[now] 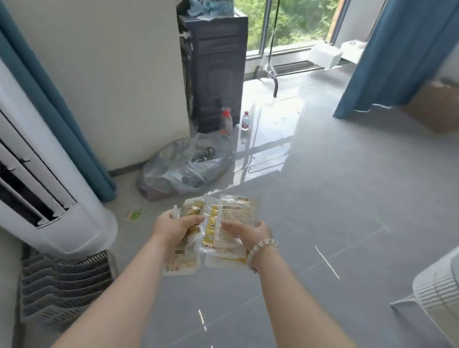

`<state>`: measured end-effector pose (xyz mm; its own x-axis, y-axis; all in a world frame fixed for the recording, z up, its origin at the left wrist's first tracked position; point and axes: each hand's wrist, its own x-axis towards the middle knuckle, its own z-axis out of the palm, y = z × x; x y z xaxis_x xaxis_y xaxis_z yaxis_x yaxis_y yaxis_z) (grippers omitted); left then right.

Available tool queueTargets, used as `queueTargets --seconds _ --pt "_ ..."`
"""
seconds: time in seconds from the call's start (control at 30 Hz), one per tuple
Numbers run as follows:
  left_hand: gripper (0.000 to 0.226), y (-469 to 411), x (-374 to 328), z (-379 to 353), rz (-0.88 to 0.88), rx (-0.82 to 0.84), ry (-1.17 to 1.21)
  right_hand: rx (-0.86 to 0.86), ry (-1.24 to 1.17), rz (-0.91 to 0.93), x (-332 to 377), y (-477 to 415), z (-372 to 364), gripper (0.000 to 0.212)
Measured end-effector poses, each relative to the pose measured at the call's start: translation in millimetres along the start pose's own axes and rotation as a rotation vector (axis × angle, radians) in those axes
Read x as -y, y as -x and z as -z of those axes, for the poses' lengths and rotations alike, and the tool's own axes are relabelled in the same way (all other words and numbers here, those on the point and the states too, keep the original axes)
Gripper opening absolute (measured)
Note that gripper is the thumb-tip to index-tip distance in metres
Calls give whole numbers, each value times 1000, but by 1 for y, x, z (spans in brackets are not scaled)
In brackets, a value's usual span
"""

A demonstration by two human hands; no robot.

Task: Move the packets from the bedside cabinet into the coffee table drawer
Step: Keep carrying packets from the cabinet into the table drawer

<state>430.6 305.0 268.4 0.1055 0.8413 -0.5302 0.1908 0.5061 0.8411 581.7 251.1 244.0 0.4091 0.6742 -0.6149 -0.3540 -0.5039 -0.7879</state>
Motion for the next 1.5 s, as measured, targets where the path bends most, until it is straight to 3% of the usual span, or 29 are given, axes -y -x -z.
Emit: queueTargets --seconds 0.1,0.3,0.4,0.5,0.57,0.73,0.87,1.3,1.4,1.5 --pt "22 -5 -6 -44 -11 58 -18 -65 -61 0 4 -13 39 60" --pt "32 -9 -9 -121 -10 119 -90 -119 -158 -18 6 -25 107 50" --pt "35 -11 -9 -162 -17 151 -151 -177 -186 -3 9 -28 145 71" --pt "39 -9 -9 -203 -29 206 -213 -254 -226 0 11 -26 184 46" --pt "38 -6 -9 -228 -34 250 -260 -298 -288 -5 8 -24 206 44" --pt "29 6 -3 -292 -28 391 -346 -432 -367 -17 -10 -19 257 91" --pt "30 20 9 -346 -1 520 -401 -561 -405 -38 -24 -9 303 103" --pt "18 62 29 -509 -41 978 -723 -963 -715 -87 -46 25 416 98" --pt "19 75 36 -540 -55 1049 -778 -1028 -807 -105 -52 31 432 78" --pt "24 83 46 -564 -45 1111 -848 -1091 -871 -147 -61 31 442 73"
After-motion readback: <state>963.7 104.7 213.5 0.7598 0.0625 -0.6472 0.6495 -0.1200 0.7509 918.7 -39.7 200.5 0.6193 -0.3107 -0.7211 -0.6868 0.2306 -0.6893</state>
